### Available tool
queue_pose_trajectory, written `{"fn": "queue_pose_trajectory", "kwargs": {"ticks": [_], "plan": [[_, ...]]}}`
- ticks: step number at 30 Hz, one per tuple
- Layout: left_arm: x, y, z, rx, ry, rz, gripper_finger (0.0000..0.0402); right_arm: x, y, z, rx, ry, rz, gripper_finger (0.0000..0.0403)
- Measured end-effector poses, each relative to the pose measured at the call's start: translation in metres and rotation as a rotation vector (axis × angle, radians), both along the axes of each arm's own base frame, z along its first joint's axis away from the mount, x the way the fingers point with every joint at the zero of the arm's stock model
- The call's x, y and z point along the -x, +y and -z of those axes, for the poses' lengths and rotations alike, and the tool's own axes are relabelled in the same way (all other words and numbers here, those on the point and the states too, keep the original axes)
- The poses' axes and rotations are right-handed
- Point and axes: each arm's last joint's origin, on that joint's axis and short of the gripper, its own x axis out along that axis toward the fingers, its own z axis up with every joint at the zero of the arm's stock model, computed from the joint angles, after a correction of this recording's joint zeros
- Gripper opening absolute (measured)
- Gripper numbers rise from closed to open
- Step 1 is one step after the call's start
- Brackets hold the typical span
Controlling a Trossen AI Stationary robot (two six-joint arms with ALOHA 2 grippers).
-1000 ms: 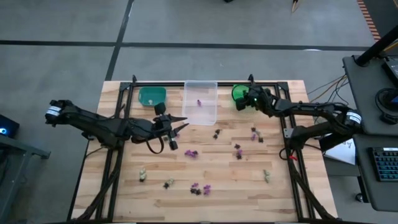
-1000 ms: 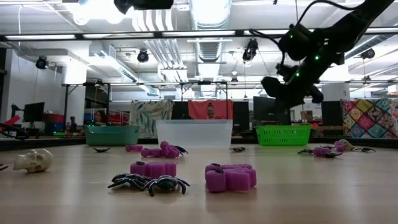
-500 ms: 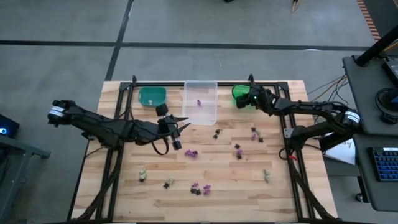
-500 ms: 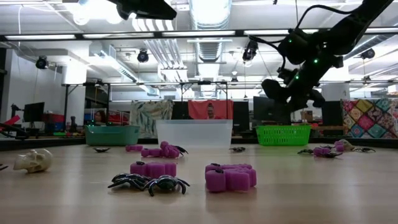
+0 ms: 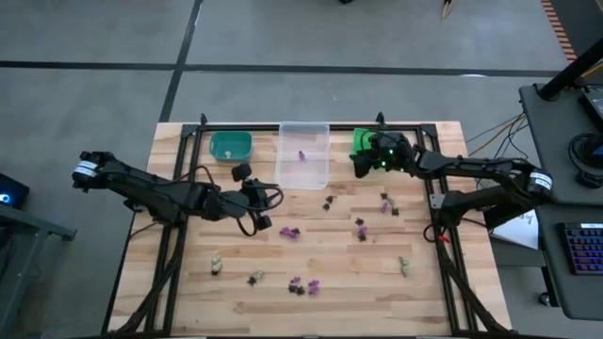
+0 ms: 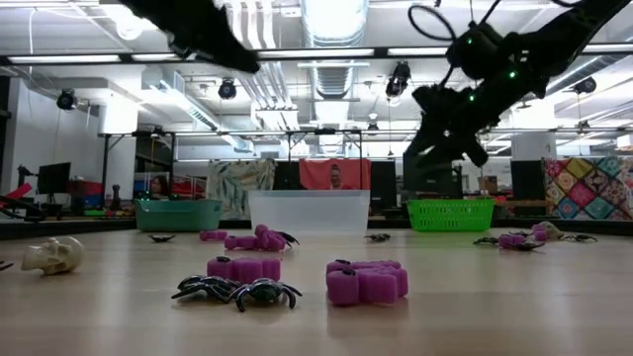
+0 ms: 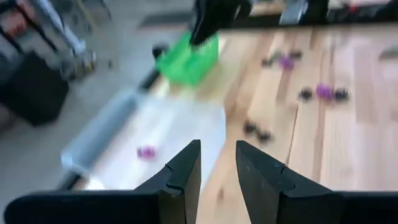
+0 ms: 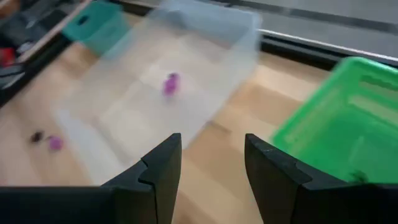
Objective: Sort Halloween decoration
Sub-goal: Put the violet skeleton toy into the transparent bin
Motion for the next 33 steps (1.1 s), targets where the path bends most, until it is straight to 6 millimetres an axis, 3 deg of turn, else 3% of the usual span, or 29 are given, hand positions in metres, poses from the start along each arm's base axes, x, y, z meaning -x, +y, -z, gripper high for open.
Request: {"fn": "queue_pose_trajectory", "kwargs": {"ticks": [8,14,23,33], "plan": [[0.007,0.000,0.022,0.126,0.155,-0.055,0.0084,-0.015,0.049,-0.012,0.065,-0.037,-0.233,0.0162],[0.001,-0.005,0.039,0.138,0.317,0.099,0.0100,-0.022,0.074,-0.015,0.088,-0.063,-0.353,0.0151],[-0.004,-0.002,0.069,0.079,0.451,0.153,0.0166,-0.023,0.081,-0.014,0.121,-0.044,-0.401,0.0138],[0.008,0.039,0.110,0.070,0.400,0.098,0.0172,-0.023,0.081,-0.014,0.145,-0.035,-0.404,0.0136]]}}
